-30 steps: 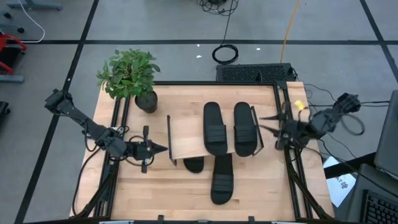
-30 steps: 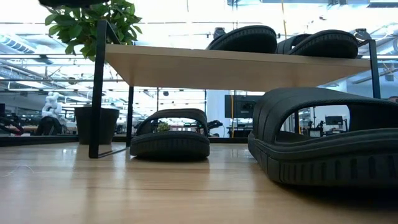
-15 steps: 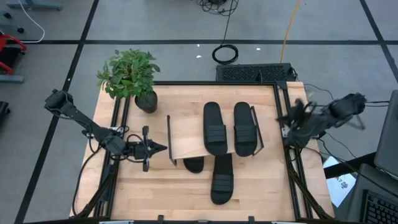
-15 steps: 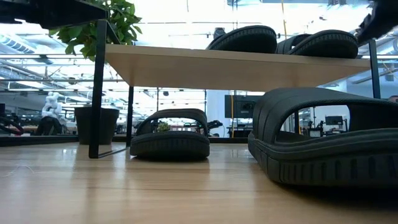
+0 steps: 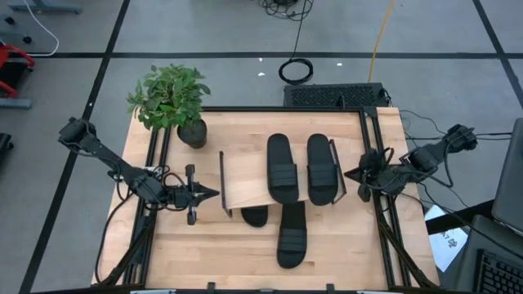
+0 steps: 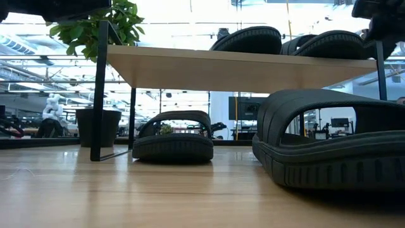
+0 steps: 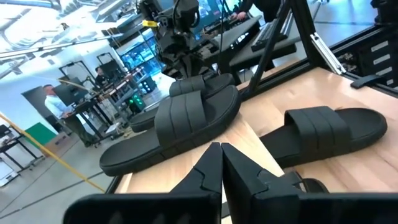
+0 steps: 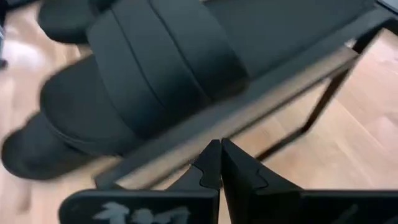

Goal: Pick and place slides into the shelf
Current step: Adjust the shelf on the table, then put the black slipper under the shelf

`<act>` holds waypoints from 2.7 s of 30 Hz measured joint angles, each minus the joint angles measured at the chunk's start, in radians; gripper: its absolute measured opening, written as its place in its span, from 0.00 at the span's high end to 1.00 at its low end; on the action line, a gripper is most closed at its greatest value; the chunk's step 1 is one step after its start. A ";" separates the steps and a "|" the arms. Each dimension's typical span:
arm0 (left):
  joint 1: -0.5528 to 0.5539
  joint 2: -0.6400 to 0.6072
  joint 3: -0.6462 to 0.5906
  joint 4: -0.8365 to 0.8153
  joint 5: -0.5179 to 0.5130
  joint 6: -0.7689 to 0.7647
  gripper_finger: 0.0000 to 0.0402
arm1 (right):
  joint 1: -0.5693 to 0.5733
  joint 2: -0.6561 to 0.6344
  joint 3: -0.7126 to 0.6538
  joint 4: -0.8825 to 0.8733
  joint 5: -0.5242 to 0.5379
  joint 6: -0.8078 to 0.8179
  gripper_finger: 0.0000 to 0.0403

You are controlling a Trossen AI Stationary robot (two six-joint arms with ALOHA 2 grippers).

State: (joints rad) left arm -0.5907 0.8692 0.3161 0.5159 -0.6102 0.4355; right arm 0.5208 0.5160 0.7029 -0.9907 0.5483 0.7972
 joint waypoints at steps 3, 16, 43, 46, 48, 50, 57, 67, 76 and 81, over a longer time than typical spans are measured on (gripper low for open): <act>0.000 0.000 0.000 0.004 -0.002 0.000 0.97 | -0.005 0.021 0.000 0.053 0.000 0.002 1.00; 0.000 0.000 0.000 -0.029 -0.059 -0.081 0.98 | -0.004 0.176 0.000 0.170 -0.087 0.070 1.00; 0.000 0.000 0.001 -0.049 -0.172 -0.049 0.93 | 0.025 0.177 0.000 0.287 -0.053 -0.074 1.00; 0.000 0.000 0.001 -0.024 -0.135 0.001 0.92 | 0.025 0.142 0.001 0.300 -0.002 -0.100 1.00; 0.000 0.000 0.001 0.004 -0.107 0.020 0.92 | 0.024 0.118 0.001 0.294 0.033 -0.127 1.00; 0.000 0.000 0.001 0.031 -0.096 0.040 0.93 | 0.023 0.089 0.001 0.293 0.064 -0.158 1.00; -0.007 0.000 0.001 0.062 -0.064 0.085 0.98 | 0.023 0.003 0.069 0.288 0.218 -0.369 1.00; -0.041 0.000 0.001 0.049 -0.044 0.056 0.95 | 0.118 0.144 0.179 0.503 -0.025 -0.760 1.00; -0.041 0.000 0.001 -0.017 -0.045 -0.031 0.95 | 0.357 0.545 0.372 0.431 0.171 -0.781 1.00; -0.041 0.000 0.001 -0.014 -0.045 -0.053 0.95 | 0.497 0.696 0.506 0.379 0.296 -0.704 1.00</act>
State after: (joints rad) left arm -0.6315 0.8692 0.3172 0.5016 -0.6552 0.3830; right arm 1.0180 1.2116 1.2092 -0.6119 0.8438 0.0931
